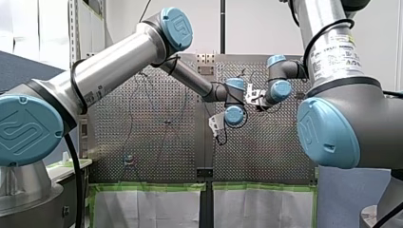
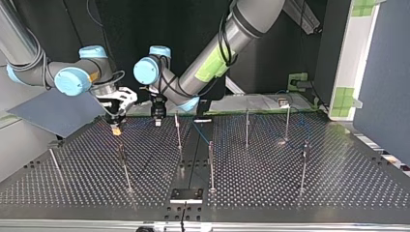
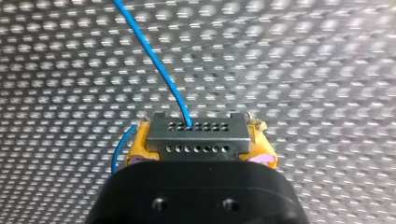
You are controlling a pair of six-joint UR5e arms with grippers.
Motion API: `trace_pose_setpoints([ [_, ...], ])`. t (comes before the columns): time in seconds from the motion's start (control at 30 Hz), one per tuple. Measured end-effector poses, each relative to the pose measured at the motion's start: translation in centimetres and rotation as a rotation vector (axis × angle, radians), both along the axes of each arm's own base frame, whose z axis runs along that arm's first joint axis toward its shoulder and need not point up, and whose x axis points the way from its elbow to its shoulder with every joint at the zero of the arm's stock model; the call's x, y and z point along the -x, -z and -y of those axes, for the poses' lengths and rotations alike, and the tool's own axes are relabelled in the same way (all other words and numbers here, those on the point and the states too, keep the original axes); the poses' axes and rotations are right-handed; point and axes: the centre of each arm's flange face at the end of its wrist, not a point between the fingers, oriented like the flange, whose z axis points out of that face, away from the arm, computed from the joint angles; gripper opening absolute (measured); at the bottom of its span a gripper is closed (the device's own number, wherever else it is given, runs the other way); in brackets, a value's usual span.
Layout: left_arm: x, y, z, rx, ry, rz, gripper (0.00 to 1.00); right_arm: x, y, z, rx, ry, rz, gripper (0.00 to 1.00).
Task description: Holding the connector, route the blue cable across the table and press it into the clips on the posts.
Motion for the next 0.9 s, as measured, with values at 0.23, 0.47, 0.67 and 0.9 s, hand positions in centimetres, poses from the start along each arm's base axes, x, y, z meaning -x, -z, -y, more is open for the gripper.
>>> trace_pose_setpoints([
  [0.23, 0.7, -4.1, 0.1, 0.026, 0.002, 0.027, 0.00, 0.5, -4.9, -0.4, 0.032, 0.003, 0.020, 0.00],
  [0.47, 1.4, -8.3, 0.1, 0.057, 0.008, 0.068, 0.00, 0.9, -9.0, -1.5, 0.057, 0.004, 0.029, 0.00],
  [0.67, 2.2, -12.1, -0.3, 0.076, 0.009, 0.096, 0.00, 1.1, -11.7, -2.3, 0.083, 0.004, 0.040, 0.00],
  [0.9, 2.9, -14.6, -0.8, 0.089, -0.001, 0.111, 0.00, 1.3, -13.2, -2.9, 0.093, 0.004, 0.047, 0.00],
])
